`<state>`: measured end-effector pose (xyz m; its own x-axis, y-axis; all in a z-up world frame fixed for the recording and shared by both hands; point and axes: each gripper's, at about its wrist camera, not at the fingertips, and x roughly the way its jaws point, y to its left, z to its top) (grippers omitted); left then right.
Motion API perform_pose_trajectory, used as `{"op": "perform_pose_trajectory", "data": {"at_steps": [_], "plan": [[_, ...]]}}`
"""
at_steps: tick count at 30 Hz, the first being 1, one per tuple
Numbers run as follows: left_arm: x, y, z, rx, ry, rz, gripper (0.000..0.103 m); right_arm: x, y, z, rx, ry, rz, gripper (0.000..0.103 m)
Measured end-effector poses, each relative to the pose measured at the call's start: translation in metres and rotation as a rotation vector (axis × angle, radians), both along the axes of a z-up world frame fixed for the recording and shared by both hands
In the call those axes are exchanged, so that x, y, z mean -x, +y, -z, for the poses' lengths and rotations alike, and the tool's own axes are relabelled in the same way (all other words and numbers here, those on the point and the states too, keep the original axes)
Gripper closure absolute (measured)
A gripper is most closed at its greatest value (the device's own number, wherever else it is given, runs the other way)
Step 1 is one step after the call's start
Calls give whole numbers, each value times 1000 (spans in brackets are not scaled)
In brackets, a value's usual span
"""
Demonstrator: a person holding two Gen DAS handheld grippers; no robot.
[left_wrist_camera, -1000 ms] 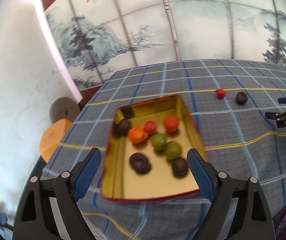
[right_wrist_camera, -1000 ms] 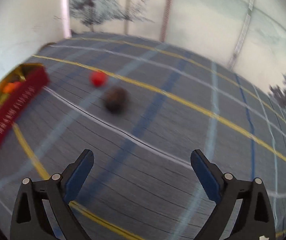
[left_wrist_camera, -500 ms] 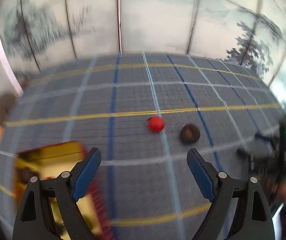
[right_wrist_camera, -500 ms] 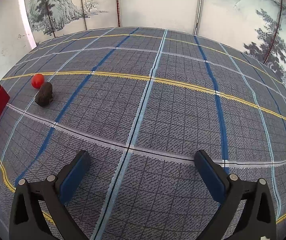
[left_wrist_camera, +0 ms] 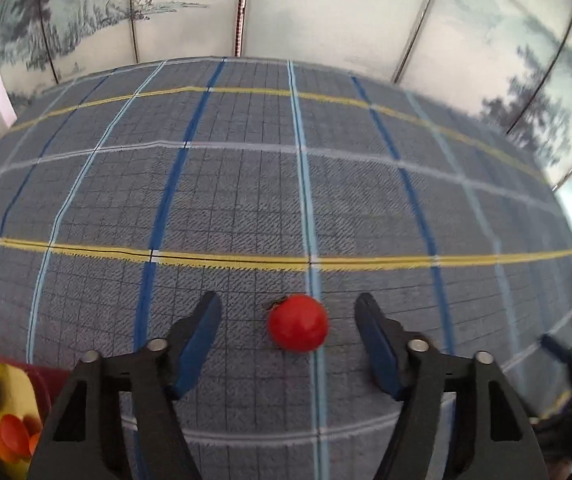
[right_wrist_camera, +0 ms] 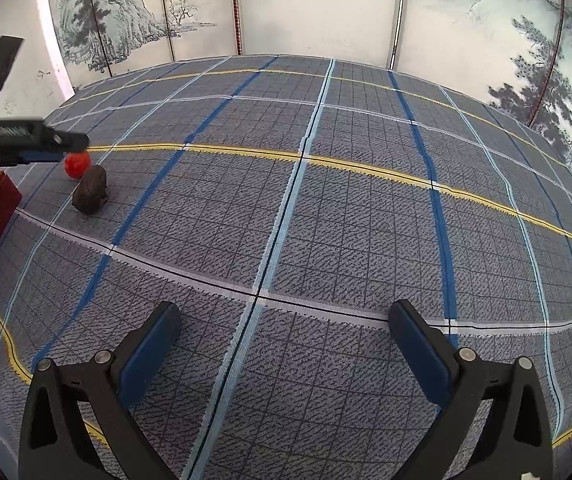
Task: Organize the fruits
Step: 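Move the left gripper to the last red tomato and grasp it, then carry the red tomato into the gold tray and open the left gripper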
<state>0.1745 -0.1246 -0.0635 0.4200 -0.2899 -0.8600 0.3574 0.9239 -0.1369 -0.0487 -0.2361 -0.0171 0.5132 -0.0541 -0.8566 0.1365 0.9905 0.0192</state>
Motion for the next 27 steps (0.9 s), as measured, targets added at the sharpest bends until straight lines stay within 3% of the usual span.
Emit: {"op": "perform_pose_trajectory", "data": {"at_steps": [1,3,10,20,27], "plan": [[-1,-4,7,-14,14,10,56,0,0,0,0,0,0,0],[4,-9,10,-66,-31,12,71,1,0,0,-2,-1,0,0],[29,3,-1,-47,-57,-38,71,-2,0,1,-4,-1,2,0],[132,32,-57,-24,-156,-37,71,-4,-2,2,4,3,12,0],[180,65,-74,-28,-199,-64,71,-4,-2,2,5,2,12,0]]}}
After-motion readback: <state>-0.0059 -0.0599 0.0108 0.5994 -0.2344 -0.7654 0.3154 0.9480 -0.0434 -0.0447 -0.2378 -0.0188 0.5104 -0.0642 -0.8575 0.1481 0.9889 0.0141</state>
